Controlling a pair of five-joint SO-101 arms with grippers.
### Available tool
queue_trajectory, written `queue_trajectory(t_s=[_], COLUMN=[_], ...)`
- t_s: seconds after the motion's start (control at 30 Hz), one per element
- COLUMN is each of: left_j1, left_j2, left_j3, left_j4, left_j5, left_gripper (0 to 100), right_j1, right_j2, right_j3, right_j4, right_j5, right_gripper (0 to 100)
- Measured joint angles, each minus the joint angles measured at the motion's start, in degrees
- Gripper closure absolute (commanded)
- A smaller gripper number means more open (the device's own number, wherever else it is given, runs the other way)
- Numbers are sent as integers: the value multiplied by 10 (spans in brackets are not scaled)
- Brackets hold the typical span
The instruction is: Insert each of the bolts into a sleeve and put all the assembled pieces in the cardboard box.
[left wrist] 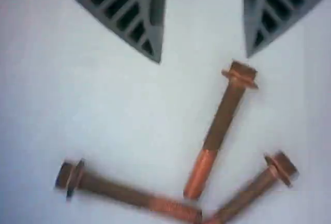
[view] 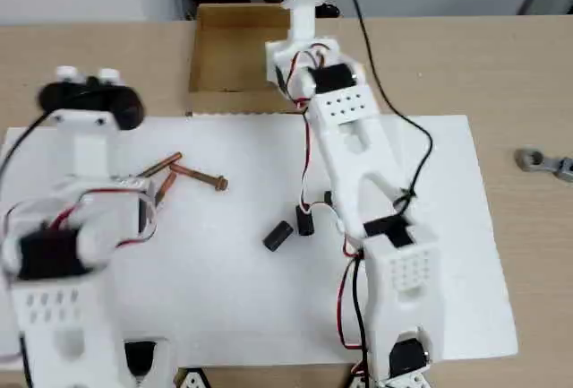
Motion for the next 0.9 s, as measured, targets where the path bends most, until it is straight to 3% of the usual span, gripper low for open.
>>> queue_trajectory(t_s=[0.43, 0.63, 0.9], left_j1=[0, -9, -55], left_j2=[164, 266, 461], left_j3=[14, 10, -143], left_j4=[-98, -98, -18], left_j5=[-11, -48, -90], left_gripper=[892, 891, 896], right_j1=[0, 0, -1], right_j2=[-272, -395, -550], right_j3=[0, 0, 38], right_j4=[282, 442, 469], right_j5=[0, 0, 11], right_gripper=[991, 991, 994])
